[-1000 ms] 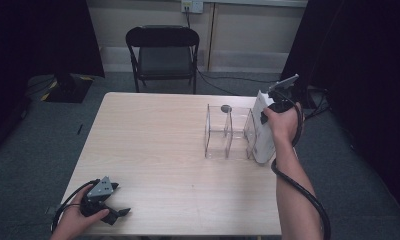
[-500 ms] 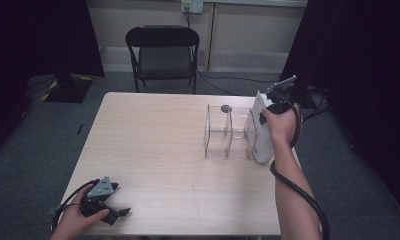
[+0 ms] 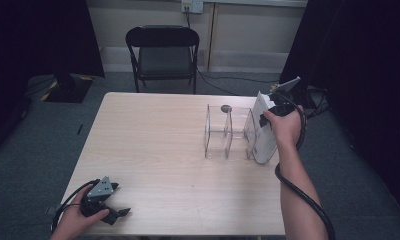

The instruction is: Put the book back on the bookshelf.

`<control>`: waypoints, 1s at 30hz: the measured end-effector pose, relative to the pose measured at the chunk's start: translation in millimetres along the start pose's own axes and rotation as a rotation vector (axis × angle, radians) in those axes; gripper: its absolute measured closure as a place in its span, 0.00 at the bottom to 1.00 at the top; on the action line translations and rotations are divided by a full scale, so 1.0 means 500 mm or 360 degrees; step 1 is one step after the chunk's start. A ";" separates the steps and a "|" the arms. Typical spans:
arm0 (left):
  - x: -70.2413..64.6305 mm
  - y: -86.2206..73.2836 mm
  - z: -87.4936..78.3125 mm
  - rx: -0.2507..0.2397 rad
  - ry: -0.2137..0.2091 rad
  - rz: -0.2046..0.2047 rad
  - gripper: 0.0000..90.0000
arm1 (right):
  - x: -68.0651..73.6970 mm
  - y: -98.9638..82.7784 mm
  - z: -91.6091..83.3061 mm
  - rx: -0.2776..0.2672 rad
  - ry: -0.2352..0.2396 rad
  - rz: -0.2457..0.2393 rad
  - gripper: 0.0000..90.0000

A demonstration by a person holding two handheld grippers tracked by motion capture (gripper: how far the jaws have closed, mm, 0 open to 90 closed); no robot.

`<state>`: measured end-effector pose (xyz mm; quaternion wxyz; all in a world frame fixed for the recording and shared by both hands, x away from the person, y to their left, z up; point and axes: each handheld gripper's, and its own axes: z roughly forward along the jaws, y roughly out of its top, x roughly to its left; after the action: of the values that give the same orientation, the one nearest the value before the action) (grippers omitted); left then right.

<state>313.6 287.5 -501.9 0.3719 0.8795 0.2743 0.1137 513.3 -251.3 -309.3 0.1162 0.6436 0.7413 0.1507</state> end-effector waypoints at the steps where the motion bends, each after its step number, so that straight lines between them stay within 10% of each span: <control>1: 0.000 0.000 0.000 0.0000 0.0000 0.0000 0.00 | -0.001 -0.002 0.001 0.0000 -0.0003 -0.0012 0.45; 30: 0.000 0.000 0.000 0.0004 -0.0001 0.0004 0.00 | -0.014 -0.031 -0.016 0.0024 0.0041 0.0014 0.40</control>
<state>313.7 287.7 -501.8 0.3706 0.8804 0.2732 0.1136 497.0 -260.7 -307.6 0.1010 0.6457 0.7410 0.1539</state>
